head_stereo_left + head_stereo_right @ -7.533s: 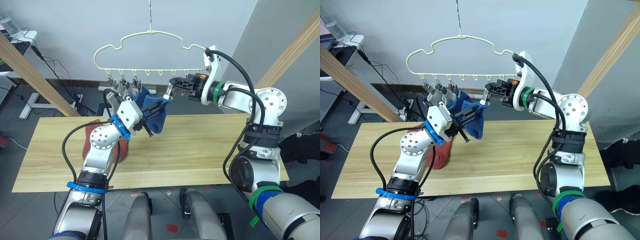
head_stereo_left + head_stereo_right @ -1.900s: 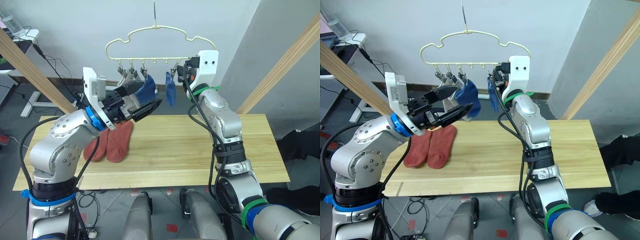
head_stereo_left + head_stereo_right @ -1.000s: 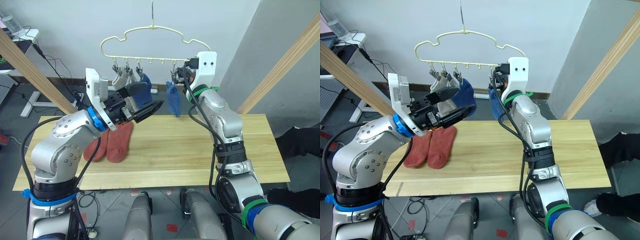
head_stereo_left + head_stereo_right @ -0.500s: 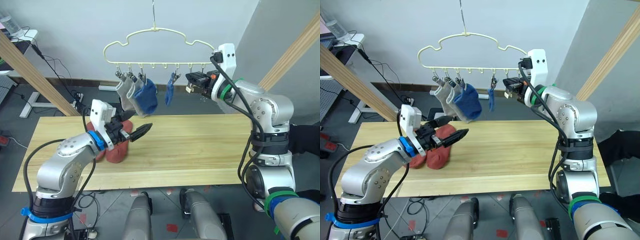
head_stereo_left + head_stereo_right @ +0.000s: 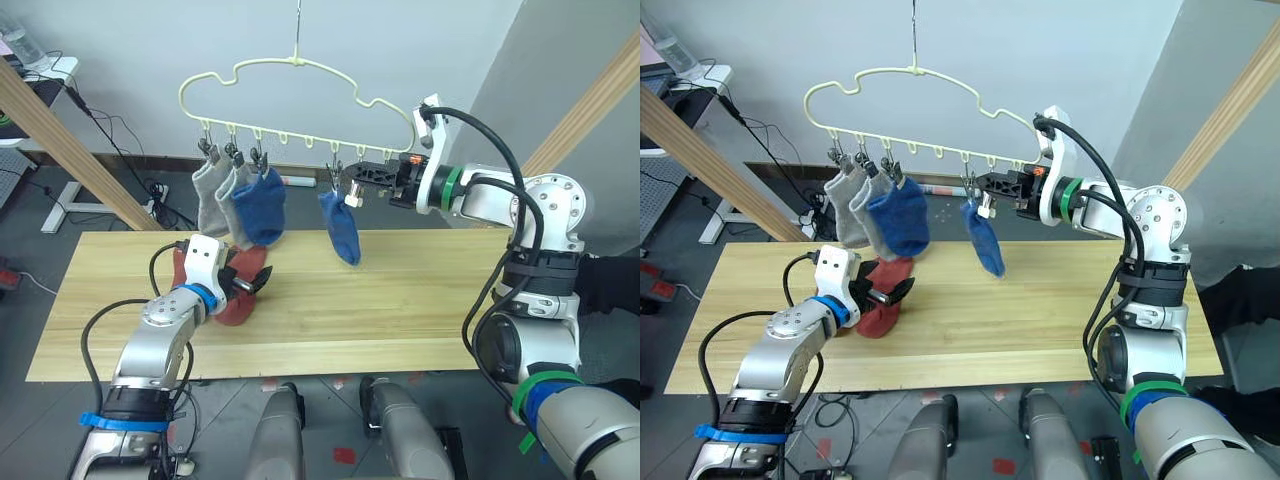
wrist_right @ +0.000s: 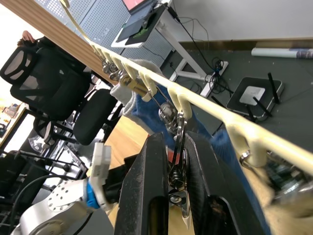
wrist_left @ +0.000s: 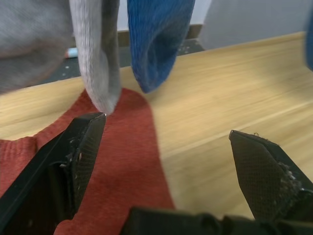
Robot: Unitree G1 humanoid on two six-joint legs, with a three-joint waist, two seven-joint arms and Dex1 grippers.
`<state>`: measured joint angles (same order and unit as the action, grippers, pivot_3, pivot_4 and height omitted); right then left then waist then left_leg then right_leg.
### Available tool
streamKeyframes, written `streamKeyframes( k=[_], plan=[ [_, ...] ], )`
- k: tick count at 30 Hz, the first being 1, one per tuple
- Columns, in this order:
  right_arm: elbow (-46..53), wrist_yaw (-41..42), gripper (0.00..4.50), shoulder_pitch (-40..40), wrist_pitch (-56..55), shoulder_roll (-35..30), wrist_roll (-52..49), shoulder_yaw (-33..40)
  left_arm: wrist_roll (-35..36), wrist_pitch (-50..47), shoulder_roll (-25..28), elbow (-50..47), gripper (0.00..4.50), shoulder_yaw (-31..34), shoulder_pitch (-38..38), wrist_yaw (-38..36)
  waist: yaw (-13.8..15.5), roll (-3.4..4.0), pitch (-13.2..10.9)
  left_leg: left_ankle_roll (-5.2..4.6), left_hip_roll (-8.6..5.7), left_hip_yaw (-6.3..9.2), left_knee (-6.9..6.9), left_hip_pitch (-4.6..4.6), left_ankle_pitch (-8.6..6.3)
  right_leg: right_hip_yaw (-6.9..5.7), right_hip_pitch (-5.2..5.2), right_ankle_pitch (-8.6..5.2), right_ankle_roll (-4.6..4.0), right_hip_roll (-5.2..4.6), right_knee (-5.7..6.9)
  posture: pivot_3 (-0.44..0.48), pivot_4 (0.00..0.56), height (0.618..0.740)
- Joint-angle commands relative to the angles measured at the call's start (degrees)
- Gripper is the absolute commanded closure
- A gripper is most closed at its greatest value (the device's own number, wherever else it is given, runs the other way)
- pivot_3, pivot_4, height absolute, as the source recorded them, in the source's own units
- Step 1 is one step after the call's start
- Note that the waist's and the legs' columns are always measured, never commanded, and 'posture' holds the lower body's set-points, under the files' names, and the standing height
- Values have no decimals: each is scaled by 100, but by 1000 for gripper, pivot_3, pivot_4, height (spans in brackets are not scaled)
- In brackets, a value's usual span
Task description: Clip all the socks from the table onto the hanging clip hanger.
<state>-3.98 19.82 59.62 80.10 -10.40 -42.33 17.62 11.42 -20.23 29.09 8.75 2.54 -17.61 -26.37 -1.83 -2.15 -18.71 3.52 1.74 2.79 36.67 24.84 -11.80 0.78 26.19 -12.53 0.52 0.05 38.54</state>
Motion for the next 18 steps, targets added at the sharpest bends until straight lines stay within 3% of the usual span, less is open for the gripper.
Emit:
streamKeyframes(
  k=[1, 12, 18],
  plan=[
    [218, -149, 4020, 139, 160, 137, -239, 194, -358, 307, -205, 750, 0, -48, -317, 350, 0, 0, 0, 0, 1, 1, 2, 0, 0, -2, 0, 0, 0, 0, 1, -16, 320, 740],
    [288, -281, 4020, 150, 263, 132, -293, 201, -663, 476, -396, 2442, 0, -27, -1170, 297, -7, 0, 0, -2, -1, 0, 0, 1, -1, -4, 0, 0, 1, -1, 1, -29, 322, 740],
    [285, -306, 4020, 161, 249, 130, -318, 185, -767, 340, -351, 2842, 0, -122, -1358, 142, -13, 0, 0, -2, -1, 0, 2, -1, -1, -3, -1, 0, 1, -1, 4, -30, 322, 740]
  ],
)
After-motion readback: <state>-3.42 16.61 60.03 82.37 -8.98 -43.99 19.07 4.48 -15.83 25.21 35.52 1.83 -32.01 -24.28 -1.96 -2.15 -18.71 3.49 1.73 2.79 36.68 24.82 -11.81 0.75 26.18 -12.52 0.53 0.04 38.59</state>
